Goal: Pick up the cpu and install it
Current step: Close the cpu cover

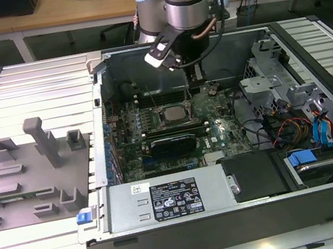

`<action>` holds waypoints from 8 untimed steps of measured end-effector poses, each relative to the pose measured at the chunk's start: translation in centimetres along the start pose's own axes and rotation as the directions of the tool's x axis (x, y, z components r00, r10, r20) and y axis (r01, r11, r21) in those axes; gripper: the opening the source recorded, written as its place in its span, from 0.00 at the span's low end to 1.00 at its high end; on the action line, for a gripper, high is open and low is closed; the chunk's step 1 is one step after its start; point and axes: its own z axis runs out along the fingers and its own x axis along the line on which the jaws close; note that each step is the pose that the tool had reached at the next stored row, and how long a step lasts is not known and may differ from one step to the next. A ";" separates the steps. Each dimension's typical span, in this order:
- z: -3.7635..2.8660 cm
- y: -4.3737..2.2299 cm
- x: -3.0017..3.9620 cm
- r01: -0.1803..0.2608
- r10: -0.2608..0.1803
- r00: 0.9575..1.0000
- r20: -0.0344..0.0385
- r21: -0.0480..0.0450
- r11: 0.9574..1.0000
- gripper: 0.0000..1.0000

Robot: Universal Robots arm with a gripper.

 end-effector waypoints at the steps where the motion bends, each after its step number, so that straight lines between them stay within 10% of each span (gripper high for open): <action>1: -0.06 -0.69 0.00 0.000 0.000 1.000 0.000 -0.005 1.000 0.11; 8: 0.04 -0.81 0.00 0.047 -0.047 0.999 -0.004 -0.006 0.999 0.11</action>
